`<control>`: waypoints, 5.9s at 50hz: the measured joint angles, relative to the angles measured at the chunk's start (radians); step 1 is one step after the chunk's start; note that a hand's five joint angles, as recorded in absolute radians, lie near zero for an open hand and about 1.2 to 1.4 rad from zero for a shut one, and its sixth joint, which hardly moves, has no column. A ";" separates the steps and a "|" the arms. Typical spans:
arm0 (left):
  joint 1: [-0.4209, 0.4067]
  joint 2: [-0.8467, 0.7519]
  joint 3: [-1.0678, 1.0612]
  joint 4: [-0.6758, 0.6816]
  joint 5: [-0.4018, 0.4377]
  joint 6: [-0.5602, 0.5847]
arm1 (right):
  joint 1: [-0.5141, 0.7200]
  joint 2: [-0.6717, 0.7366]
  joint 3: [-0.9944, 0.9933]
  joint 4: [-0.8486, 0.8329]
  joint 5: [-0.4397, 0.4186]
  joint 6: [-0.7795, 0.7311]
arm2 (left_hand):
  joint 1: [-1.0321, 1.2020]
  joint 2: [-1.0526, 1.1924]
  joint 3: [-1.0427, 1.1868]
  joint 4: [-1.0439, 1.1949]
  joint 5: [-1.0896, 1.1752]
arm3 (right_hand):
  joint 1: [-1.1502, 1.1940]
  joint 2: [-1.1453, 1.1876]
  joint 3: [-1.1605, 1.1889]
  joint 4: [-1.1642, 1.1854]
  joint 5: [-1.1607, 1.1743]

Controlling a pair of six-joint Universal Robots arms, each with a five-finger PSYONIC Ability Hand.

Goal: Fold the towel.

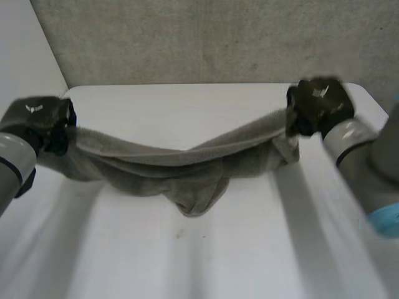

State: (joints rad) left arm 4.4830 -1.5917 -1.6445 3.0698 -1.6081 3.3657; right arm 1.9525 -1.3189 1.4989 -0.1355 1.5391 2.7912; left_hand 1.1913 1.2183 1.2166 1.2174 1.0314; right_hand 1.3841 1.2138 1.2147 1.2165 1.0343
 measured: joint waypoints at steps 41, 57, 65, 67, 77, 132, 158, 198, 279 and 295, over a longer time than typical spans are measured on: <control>-0.072 -0.502 1.010 -0.180 0.003 -0.003 | -0.080 0.229 -0.674 0.143 0.040 -0.390 | 0.000 0.000 0.001 0.000 0.002 | 0.004 0.001 0.000 0.001 0.002; -0.053 -0.403 0.736 -0.121 0.005 -0.157 | -0.090 0.067 -0.354 0.050 -0.030 -0.359 | 0.000 0.000 0.001 0.000 0.004 | 0.005 0.001 0.000 0.001 0.002; -0.049 -0.401 0.363 -0.111 0.008 -0.158 | -0.093 0.169 -0.183 0.202 -0.055 -0.359 | 0.000 0.000 0.001 0.000 0.004 | 0.005 0.001 0.000 0.001 0.002; -0.050 -0.412 0.278 -0.079 0.007 -0.153 | -0.093 0.212 -0.149 0.209 -0.055 -0.358 | 0.000 0.000 0.001 0.000 0.004 | 0.005 0.001 0.000 0.001 0.002; -0.050 -0.417 0.037 0.085 0.003 -0.064 | -0.109 0.328 -0.041 0.201 -0.047 -0.335 | 0.000 0.000 0.001 0.000 0.004 | -0.237 -0.216 -0.217 -0.199 -0.180; -0.001 -0.441 0.307 -0.018 -0.001 -0.125 | -0.021 0.172 0.364 -0.269 -0.058 -0.203 | 0.000 0.000 0.001 0.000 0.004 | -0.681 -0.590 -0.591 -0.594 -0.598; 0.014 -0.149 0.126 -0.269 0.005 -0.041 | -0.253 -0.145 0.017 0.261 -0.199 -0.090 | 0.000 0.001 0.001 0.000 0.004 | 0.006 -0.001 -0.001 0.000 0.000; -0.006 -0.619 0.960 -0.378 0.024 -0.003 | -0.158 0.301 -0.678 0.323 -0.013 -0.166 | 0.000 0.001 0.001 0.000 0.004 | 0.008 0.000 0.000 0.001 0.003; 0.019 -0.328 0.100 -0.083 0.104 0.279 | -0.305 0.098 -0.073 0.460 -0.193 -0.411 | 0.000 0.001 0.001 0.000 0.004 | 0.009 0.000 0.000 0.001 0.003; -0.023 -0.878 0.761 0.002 0.050 0.223 | -0.160 0.565 -0.488 0.082 0.002 -0.224 | 0.000 0.001 0.002 0.000 0.004 | 0.009 0.000 0.000 0.001 0.003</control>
State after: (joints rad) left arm 4.4602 -2.4696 -0.8838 3.0720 -1.5577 3.5885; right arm 1.7927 -0.7537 1.0113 -0.0535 1.5411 2.5674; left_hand 1.1913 1.2192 1.2181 1.2178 1.0351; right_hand 1.3932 1.2142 1.2150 1.2175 1.0375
